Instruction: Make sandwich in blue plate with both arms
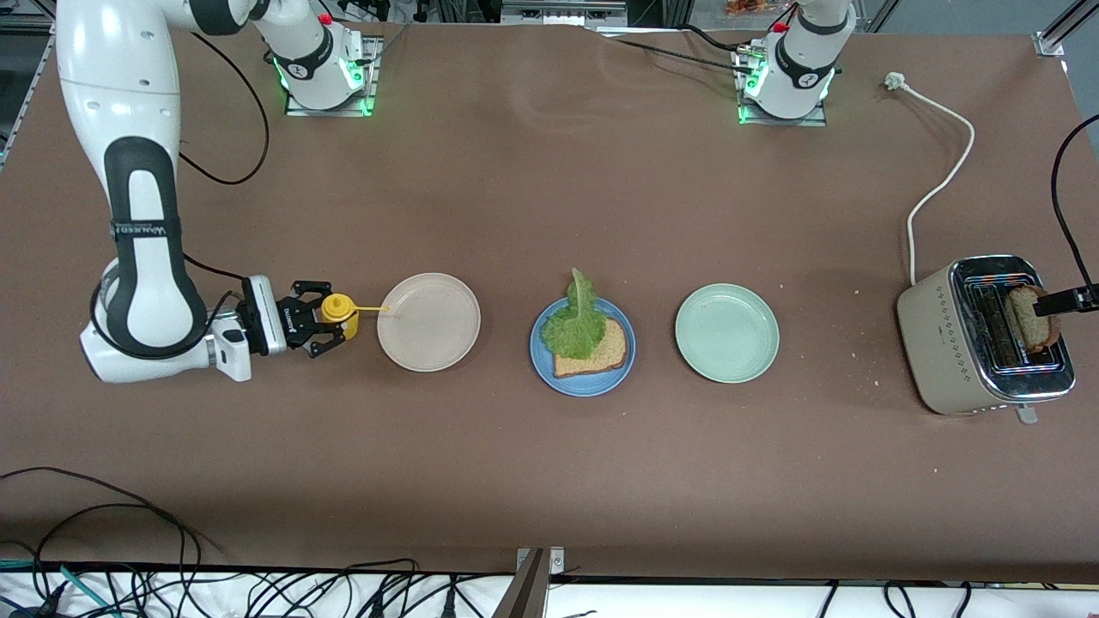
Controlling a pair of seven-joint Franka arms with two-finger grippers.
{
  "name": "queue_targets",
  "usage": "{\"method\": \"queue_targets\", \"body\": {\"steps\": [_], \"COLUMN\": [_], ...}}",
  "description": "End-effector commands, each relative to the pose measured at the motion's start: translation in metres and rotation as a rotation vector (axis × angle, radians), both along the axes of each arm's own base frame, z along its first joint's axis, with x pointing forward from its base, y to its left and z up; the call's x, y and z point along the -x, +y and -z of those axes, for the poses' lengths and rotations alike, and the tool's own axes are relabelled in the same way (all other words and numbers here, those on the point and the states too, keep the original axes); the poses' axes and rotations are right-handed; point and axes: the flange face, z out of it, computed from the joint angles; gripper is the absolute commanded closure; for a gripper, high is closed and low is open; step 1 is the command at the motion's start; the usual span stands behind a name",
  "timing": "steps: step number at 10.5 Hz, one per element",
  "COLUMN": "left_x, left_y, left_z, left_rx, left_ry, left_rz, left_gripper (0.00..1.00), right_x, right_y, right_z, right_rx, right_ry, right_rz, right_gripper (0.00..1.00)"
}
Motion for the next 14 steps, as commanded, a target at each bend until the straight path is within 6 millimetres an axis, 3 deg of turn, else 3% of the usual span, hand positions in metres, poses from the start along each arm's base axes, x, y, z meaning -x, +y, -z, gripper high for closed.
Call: {"method": "queue_targets", "body": {"steps": [1,7,8,9,10,12,14], "left_x": [-0.007,-0.003,-0.002,-0.002,-0.002,-0.002,-0.002], "left_y": [0.02,0.033,0.034,0.034,0.033,0.033,0.033], "left_z": [0.028,0.058,0.062,0.064,0.064,0.064,0.064], "left_rx": [0.003,0.024,0.023,0.015,0.014,0.015,0.015], "left_ry": [-0.003,0.036,0.045,0.051,0.055,0.057,0.057], "left_rz": [0.01,-0.01,-0.01,-0.004,-0.002,-0.003,-0.003], "left_gripper": [0.0,0.05,0.1,0.25,0.43,0.78,1.0], "right_x": [0.023,0.032,0.032,0.031,0.031,0.029,0.024], "right_y": [-0.008,-0.029,-0.028,-0.028,-0.027,-0.03,-0.041], "right_z": [0.023,0.051,0.051,0.051,0.051,0.048,0.043], "right_rx": [-0.126,-0.163,-0.168,-0.169,-0.168,-0.16,-0.144], "right_ry": [0.018,0.042,0.044,0.044,0.045,0.041,0.022], "right_rz": [-0.029,-0.026,-0.024,-0.021,-0.021,-0.023,-0.02], "right_gripper": [0.94,0.93,0.77,0.35,0.05,0.0,0.0]}}
